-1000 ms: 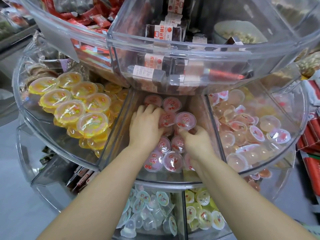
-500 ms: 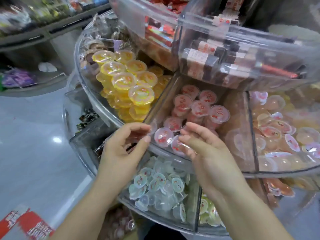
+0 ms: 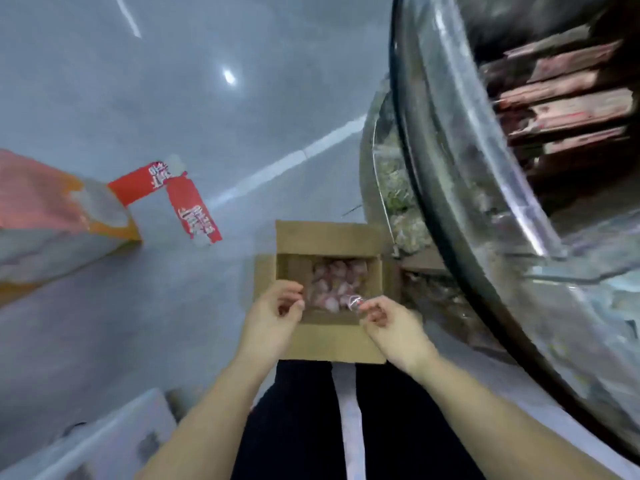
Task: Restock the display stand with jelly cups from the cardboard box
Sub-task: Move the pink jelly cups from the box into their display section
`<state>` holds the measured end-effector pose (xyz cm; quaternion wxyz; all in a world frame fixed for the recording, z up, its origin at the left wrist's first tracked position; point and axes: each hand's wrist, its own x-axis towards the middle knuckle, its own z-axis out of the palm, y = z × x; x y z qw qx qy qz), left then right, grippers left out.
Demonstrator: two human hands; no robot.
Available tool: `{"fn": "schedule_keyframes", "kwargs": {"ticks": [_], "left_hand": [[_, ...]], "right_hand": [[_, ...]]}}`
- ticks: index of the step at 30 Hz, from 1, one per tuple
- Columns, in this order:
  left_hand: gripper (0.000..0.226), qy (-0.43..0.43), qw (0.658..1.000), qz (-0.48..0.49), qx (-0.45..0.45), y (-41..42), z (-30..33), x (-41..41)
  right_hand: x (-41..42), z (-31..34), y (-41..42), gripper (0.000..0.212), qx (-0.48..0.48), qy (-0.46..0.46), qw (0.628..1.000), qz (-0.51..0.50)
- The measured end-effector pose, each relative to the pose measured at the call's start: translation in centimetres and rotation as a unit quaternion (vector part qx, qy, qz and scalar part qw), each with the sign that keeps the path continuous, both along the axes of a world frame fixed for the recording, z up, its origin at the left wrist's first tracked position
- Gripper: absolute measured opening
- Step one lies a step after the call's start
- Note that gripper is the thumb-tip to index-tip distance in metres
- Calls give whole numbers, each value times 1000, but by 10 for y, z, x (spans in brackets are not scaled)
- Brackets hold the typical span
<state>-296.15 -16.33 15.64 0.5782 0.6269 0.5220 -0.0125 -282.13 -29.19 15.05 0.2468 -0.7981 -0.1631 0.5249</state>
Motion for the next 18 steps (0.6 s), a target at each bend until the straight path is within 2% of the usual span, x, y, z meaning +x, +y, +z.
{"fn": "schedule_keyframes", "kwargs": {"ticks": [2,5,8,11,15,17,18], "left_hand": [[19,53,998,-25,-33,-1,-73,-13],[27,128,984,-85,-92,-6,-174,-21],[32,189,968,-104,-125,-7,-261,-17],[36,223,956,-140,-126,-9,-326,4],[54,241,915,-274,-169,-25,-391,41],[69,270,905,-262,-198,-38,-412,54],[79,288,908,-229,-201,-43,-420,57]], "right_hand": [[-3,-85,-3,22,-77,-20,993,90],[-2,-187,0,29,-187,-34,962,196],[1,-273,10,28,-207,-49,947,241],[3,-336,18,33,-235,-94,919,301],[0,-398,17,50,-305,-103,870,374],[-3,-416,15,62,-336,-103,865,358],[-4,-423,13,60,-333,-117,867,352]]}}
